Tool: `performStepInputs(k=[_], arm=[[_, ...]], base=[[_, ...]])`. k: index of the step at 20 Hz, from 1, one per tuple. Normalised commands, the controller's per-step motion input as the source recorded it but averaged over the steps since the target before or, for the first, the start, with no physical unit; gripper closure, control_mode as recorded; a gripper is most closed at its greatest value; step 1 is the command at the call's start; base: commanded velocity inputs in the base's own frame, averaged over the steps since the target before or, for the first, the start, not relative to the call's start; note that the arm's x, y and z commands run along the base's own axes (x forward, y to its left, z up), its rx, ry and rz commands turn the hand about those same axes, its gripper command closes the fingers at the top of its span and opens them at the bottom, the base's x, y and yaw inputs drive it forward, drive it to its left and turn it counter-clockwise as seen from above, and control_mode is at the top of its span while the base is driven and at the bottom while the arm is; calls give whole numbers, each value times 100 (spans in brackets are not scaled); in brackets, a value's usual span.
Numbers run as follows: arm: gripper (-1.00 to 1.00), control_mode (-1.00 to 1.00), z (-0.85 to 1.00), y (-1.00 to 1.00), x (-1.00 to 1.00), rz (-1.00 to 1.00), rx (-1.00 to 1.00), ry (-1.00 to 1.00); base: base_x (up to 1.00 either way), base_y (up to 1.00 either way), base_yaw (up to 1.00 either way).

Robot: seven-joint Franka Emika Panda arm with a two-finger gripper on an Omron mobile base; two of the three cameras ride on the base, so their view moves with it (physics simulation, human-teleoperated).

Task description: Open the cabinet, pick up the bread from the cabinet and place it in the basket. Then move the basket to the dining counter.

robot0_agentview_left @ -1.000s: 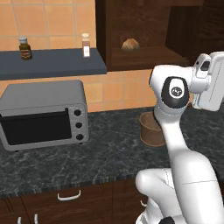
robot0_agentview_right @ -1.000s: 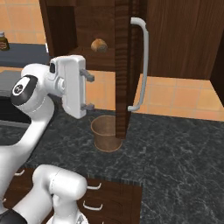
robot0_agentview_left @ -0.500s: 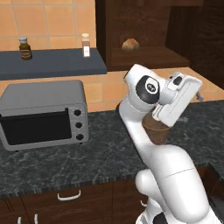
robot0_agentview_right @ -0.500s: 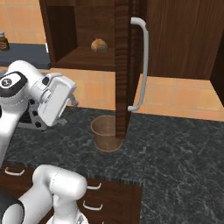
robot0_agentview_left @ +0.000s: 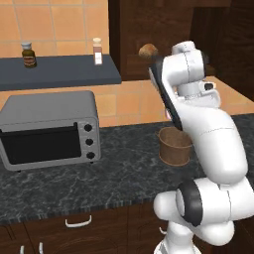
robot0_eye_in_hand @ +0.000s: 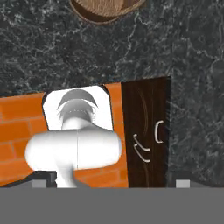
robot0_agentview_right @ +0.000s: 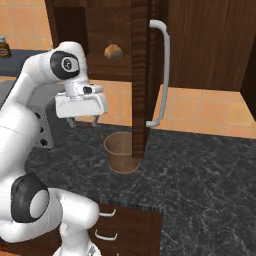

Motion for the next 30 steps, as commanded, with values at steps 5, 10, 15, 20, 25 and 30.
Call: performStepInputs(k=[5, 10, 15, 20, 25, 30], arm=[[-100, -100, 2, 55, 12, 2, 43, -56], [-100, -100, 3, 26, 1, 29, 2, -95], [-100, -100, 6, 7, 53, 13, -15, -87], [-100, -100, 47, -1, 92, -17, 0, -40], [-100, -100, 8, 0, 95, -22, 5, -34], [-100, -100, 60, -21, 32, -13, 9, -27]], base=[[0, 0, 0], [0, 0, 0], [0, 0, 0], [0, 0, 0], [0, 0, 0], [0, 0, 0]])
